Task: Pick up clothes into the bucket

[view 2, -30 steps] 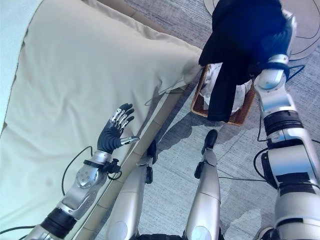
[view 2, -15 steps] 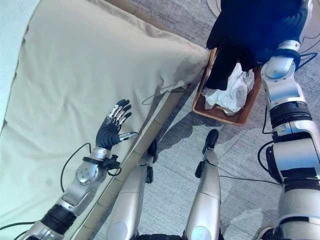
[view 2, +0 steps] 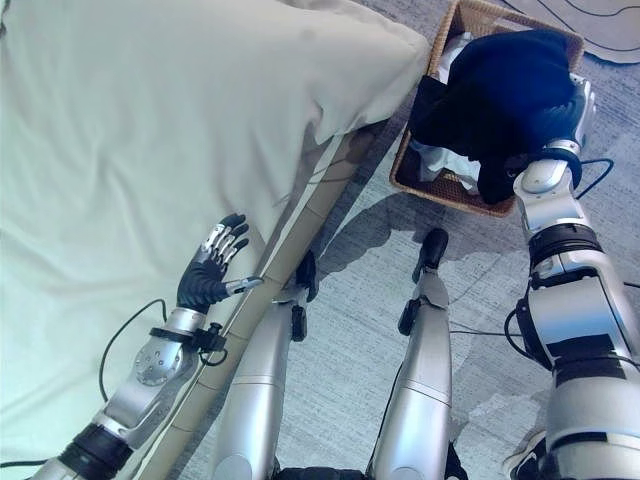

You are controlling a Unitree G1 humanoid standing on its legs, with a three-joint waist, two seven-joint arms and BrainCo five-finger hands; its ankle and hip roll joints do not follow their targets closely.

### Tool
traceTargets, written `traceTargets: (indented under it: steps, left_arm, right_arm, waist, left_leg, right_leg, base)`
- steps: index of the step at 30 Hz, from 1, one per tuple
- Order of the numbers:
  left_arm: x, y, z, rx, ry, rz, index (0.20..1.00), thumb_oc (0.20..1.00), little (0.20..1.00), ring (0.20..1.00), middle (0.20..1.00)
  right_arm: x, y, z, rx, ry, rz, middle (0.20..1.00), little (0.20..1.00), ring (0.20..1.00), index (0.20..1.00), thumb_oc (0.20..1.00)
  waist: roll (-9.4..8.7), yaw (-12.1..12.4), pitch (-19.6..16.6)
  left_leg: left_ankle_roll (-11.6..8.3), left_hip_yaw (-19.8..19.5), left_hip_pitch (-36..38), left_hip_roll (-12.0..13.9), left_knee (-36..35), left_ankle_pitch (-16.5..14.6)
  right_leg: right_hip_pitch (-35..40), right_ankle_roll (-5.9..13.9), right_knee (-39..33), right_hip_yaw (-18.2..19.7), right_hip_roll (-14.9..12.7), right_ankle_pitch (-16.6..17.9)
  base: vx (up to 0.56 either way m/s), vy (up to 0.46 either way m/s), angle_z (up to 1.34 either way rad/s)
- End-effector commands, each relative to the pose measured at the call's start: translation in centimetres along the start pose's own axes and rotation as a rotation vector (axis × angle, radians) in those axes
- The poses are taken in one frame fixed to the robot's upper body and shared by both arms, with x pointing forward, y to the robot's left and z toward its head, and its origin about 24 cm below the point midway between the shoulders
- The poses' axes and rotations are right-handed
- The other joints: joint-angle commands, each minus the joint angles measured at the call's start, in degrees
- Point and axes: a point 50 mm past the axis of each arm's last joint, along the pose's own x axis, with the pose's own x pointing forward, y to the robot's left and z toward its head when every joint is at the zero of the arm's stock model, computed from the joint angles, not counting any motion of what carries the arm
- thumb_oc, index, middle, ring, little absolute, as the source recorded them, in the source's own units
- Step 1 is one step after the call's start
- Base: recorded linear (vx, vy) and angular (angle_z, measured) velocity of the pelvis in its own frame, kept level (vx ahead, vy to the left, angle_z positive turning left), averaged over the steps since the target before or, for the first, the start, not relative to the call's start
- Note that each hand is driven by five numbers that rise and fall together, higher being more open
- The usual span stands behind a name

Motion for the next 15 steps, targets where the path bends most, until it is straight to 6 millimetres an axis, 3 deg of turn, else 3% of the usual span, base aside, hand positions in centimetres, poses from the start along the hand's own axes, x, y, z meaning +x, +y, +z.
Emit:
traceTargets:
  steps: [1, 11, 12, 13, 14, 15]
  left_arm:
    - [-0.96, -0.65, 1.79, -0.028, -0.100, -0.025, 1.000, 1.000, 1.000, 1.000, 1.000]
    - [-0.65, -0.61, 2.04, -0.025, -0.107, -0.035, 1.000, 1.000, 1.000, 1.000, 1.000]
    - [-0.65, -0.58, 2.05, -0.025, -0.108, -0.033, 1.000, 1.000, 1.000, 1.000, 1.000]
    - [-0.65, -0.58, 2.05, -0.025, -0.108, -0.032, 1.000, 1.000, 1.000, 1.000, 1.000]
    - [-0.65, -0.54, 2.10, -0.024, -0.109, -0.031, 1.000, 1.000, 1.000, 1.000, 1.000]
    - [-0.66, -0.54, 2.07, -0.023, -0.107, -0.031, 1.000, 1.000, 1.000, 1.000, 1.000]
  right_arm:
    - [2.17, -3.73, 4.13, -0.048, -0.161, -0.095, 0.200, 0.200, 0.200, 0.200, 0.200]
    - [2.07, -2.98, 4.25, -0.059, -0.156, -0.075, 0.200, 0.200, 0.200, 0.200, 0.200]
    - [2.06, -2.93, 4.16, -0.058, -0.149, -0.074, 0.605, 0.605, 0.605, 0.605, 0.605]
    - [2.06, -2.92, 4.17, -0.058, -0.149, -0.074, 0.827, 0.827, 0.827, 0.827, 0.827]
    - [2.13, -2.89, 4.28, -0.057, -0.142, -0.079, 1.000, 1.000, 1.000, 1.000, 1.000]
    - [2.14, -2.83, 4.34, -0.055, -0.140, -0.081, 1.000, 1.000, 1.000, 1.000, 1.000]
  waist:
    - [3.96, -0.4, -0.9]
    - [3.30, -0.6, -1.4]
    - [3.25, -0.6, -1.4]
    - [3.24, -0.6, -1.4]
    - [3.24, -0.5, -1.4]
    - [3.22, -0.5, -1.5]
  left_leg:
    - [-0.81, -1.4, -0.5, 1.1, 0.6, -1.1]
    - [-0.63, -1.5, -1.5, 0.9, 1.9, -1.6]
    - [-0.63, -1.4, -1.4, 0.9, 1.7, -1.6]
    - [-0.63, -1.4, -1.4, 0.9, 1.7, -1.6]
    - [-0.62, -1.4, -1.4, 0.9, 1.5, -1.5]
    - [-0.63, -1.5, -1.2, 0.9, 1.3, -1.4]
  right_leg:
    - [0.3, 3.85, 9.1, 3.4, 0.2, -6.3]
    - [-0.5, 3.46, 10.3, 3.6, 0.7, -6.9]
    - [-0.4, 3.47, 10.1, 3.6, 0.7, -6.8]
    - [-0.4, 3.47, 10.1, 3.6, 0.7, -6.8]
    - [-0.3, 3.49, 9.9, 3.5, 0.8, -6.8]
    - [-0.2, 3.51, 9.7, 3.5, 0.8, -6.8]
  base:
    - [0.00, 0.000, 0.00]
    - [0.00, -0.003, 0.01]
    - [0.00, 0.000, 0.00]
    - [0.00, 0.000, 0.00]
    - [0.00, 0.000, 0.00]
    - [0.00, 0.000, 0.00]
